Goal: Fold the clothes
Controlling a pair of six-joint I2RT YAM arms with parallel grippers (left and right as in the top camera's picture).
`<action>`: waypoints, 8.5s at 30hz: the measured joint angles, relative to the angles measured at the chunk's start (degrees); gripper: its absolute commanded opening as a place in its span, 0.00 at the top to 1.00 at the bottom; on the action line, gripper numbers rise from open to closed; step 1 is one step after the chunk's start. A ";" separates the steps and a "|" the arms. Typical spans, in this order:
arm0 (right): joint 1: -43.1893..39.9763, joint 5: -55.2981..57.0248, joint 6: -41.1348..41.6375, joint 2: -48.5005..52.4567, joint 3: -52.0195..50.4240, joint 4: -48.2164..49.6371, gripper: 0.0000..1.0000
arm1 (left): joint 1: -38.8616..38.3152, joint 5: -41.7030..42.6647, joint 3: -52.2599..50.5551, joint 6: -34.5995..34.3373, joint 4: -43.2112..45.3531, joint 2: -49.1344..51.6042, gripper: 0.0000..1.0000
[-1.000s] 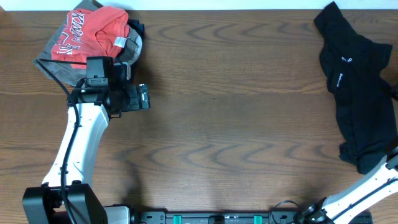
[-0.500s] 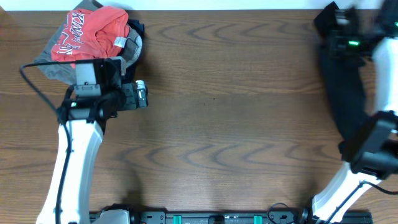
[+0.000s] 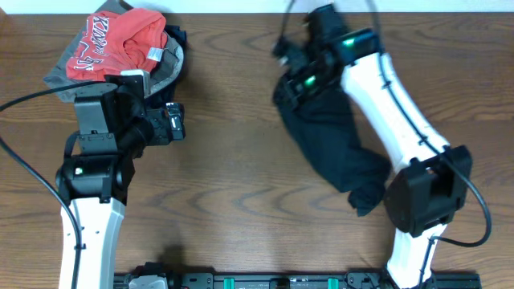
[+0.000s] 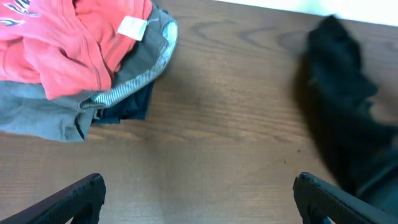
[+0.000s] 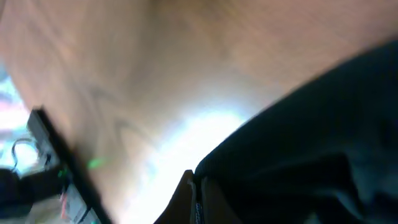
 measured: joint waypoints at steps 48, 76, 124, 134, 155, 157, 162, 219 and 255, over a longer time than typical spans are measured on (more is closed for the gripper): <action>-29.00 24.06 2.16 -17.92 8.94 -14.36 0.99 | -0.20 4.87 0.00 0.00 10.14 2.01 0.02; -37.70 9.40 1.31 2.56 8.11 -6.88 0.47 | -15.69 8.31 0.11 6.23 5.29 33.68 0.02; -27.02 9.22 1.29 2.56 8.11 -12.63 0.69 | -23.43 3.91 2.23 13.38 10.01 41.09 0.94; -22.32 6.19 0.22 2.56 8.11 -18.91 0.72 | -17.05 3.67 16.09 7.91 1.01 27.08 0.94; -19.93 5.77 -3.08 2.56 8.11 -15.04 0.28 | -16.87 1.51 19.76 5.84 -0.90 29.09 0.29; -20.65 6.38 -3.08 2.56 8.11 -14.84 0.28 | -17.68 1.81 19.76 6.67 -0.90 33.40 0.28; -21.97 7.45 -3.08 2.56 8.11 -14.32 0.28 | -18.95 2.71 19.76 7.80 -0.96 43.10 0.28; -18.36 8.85 -2.05 2.56 7.98 -21.03 0.45 | -22.97 -16.13 21.86 2.97 0.55 22.45 0.94; 1.07 24.79 21.88 2.01 -25.64 21.59 0.63 | -21.90 -18.12 21.84 2.73 -0.28 22.80 0.94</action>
